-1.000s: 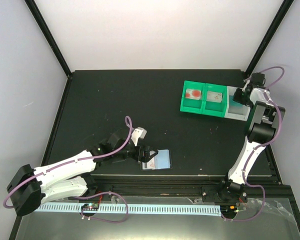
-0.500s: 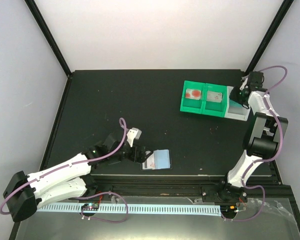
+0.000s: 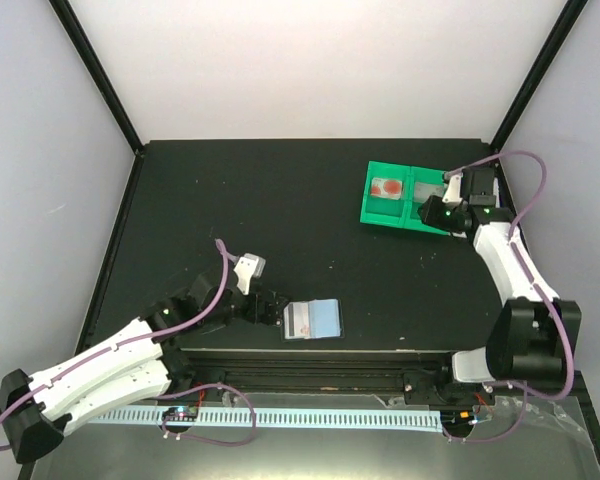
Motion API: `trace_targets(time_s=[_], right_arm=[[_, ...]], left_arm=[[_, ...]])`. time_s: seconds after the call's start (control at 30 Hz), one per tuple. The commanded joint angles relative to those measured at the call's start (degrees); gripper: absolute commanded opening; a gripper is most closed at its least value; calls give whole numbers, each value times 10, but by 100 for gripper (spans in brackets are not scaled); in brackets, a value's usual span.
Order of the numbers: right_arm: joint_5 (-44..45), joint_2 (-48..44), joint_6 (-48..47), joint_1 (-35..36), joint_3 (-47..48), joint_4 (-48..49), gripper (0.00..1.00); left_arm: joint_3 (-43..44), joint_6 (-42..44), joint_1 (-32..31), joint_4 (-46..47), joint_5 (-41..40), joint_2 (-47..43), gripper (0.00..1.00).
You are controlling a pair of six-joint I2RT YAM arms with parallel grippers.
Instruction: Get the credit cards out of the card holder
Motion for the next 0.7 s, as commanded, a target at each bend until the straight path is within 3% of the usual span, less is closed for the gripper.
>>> trace_targets(time_s=[0.0, 0.3, 0.67], right_arm=[[-28, -76, 10, 41, -39, -3, 27], [-58, -246, 35, 146, -127, 0, 31], [-71, -367, 142, 239, -261, 59, 32]], left_arm=[[39, 7, 5, -54, -46, -13, 99], [34, -18, 5, -46, -20, -66, 99], [-62, -61, 5, 42, 1, -68, 97]])
